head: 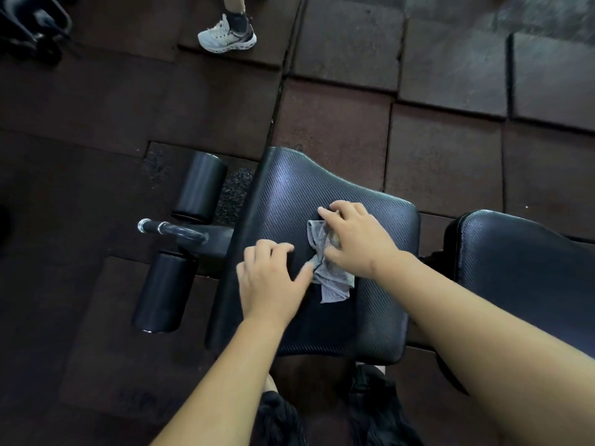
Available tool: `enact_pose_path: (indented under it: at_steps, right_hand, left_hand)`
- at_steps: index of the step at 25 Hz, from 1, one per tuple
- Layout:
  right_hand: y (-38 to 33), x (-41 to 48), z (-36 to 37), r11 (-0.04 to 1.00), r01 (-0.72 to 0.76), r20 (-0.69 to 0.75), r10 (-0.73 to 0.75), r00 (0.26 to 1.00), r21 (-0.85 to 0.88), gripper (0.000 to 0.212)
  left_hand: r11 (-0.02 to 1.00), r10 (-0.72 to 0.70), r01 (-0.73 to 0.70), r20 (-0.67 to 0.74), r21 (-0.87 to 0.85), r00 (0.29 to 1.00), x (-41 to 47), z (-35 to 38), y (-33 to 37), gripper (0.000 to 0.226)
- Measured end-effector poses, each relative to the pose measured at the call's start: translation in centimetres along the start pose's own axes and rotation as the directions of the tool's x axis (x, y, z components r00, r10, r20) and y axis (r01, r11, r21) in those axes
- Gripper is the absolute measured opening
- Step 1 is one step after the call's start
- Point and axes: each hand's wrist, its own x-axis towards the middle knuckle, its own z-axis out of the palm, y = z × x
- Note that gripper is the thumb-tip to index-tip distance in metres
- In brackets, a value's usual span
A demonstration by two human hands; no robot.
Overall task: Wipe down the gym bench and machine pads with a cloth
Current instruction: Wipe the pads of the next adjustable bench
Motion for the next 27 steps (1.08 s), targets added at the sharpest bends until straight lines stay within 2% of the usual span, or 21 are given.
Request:
enact_pose_path:
  at_steps: [2, 6, 8, 10, 12, 15, 17, 19, 21, 23, 24, 25, 26, 27]
  right_hand:
    - [-0.3, 0.6, -1.0, 0.999, 0.028, 0.042, -0.026, 0.999, -0.045, 0.066]
    - [-0.4, 1.6, -2.4, 0.973, 0.089, 0.108, -0.067, 0.992, -0.211, 0.029]
    - [0.0, 1.6, -2.6, 0.973, 0.143, 0.139, -0.118, 0.983, -0.183, 0.019]
    - [0.6, 1.2, -3.0, 0.982, 0.179, 0.173, -0.168, 0.971, -0.056, 0.015]
    - [1.3, 0.8, -4.1, 0.975, 0.221, 0.202, -0.221, 0.954, 0.022, 0.016]
    - [2.0, -0.1, -6.6, 0.976, 0.217, 0.216, -0.214, 0.953, 0.010, 0.017]
    - [1.9, -1.1, -8.5, 0.986, 0.169, 0.173, -0.168, 0.970, 0.006, 0.018]
    - [1.4, -2.7, -9.7, 0.992, 0.125, 0.107, -0.127, 0.986, 0.021, 0.017]
    - [0.4, -5.2, -11.0, 0.988, 0.113, 0.074, -0.122, 0.990, 0.105, 0.024]
    - [-0.9, -8.0, -12.5, 0.953, 0.124, 0.069, -0.148, 0.987, 0.275, 0.036]
    - [-1.5, -9.2, -13.2, 0.934, 0.126, 0.062, -0.155, 0.986, 0.334, 0.043]
    - [-2.1, -10.0, -13.9, 0.926, 0.113, 0.042, -0.137, 0.990, 0.359, 0.049]
    - [-2.4, -10.5, -14.3, 0.920, 0.102, 0.007, -0.113, 0.994, 0.379, 0.052]
    - [-2.8, -11.0, -15.1, 0.924, 0.086, -0.027, -0.082, 0.996, 0.372, 0.048]
  left_hand:
    - [0.999, -0.025, 0.020, 0.090, 0.048, 0.996, -0.7, 0.2, 1.6, 0.053]
    - [0.997, -0.065, 0.057, 0.182, 0.048, 0.981, -0.9, 0.7, 4.0, 0.054]
    - [0.996, -0.089, 0.087, 0.208, 0.016, 0.974, -0.7, 0.7, 4.9, 0.053]
    - [0.992, -0.114, 0.123, 0.224, -0.027, 0.968, -0.4, 0.7, 5.3, 0.054]
    - [0.989, -0.117, 0.133, 0.217, -0.061, 0.969, 0.2, 0.4, 5.7, 0.045]
    - [0.991, -0.085, 0.109, 0.257, -0.081, 0.963, 1.0, -1.0, 6.6, 0.029]
    - [0.966, -0.130, 0.187, 0.290, -0.180, 0.948, 1.5, -3.1, 7.8, 0.026]
    - [0.883, -0.236, 0.349, 0.345, -0.315, 0.908, 1.9, -5.3, 9.2, 0.033]
    - [0.756, -0.336, 0.495, 0.396, -0.429, 0.855, 1.8, -7.9, 11.0, 0.036]
    - [0.491, -0.393, 0.618, 0.478, -0.614, 0.786, 1.4, -10.8, 12.9, 0.031]
    - [0.328, -0.405, 0.669, 0.541, -0.667, 0.737, 1.0, -12.3, 13.8, 0.029]
    - [0.213, -0.398, 0.701, 0.595, -0.680, 0.698, 0.7, -13.8, 14.5, 0.030]
    - [0.179, -0.365, 0.708, 0.622, -0.683, 0.693, 0.3, -15.1, 15.0, 0.033]
    - [0.204, -0.331, 0.705, 0.630, -0.679, 0.703, -0.3, -16.7, 15.4, 0.037]
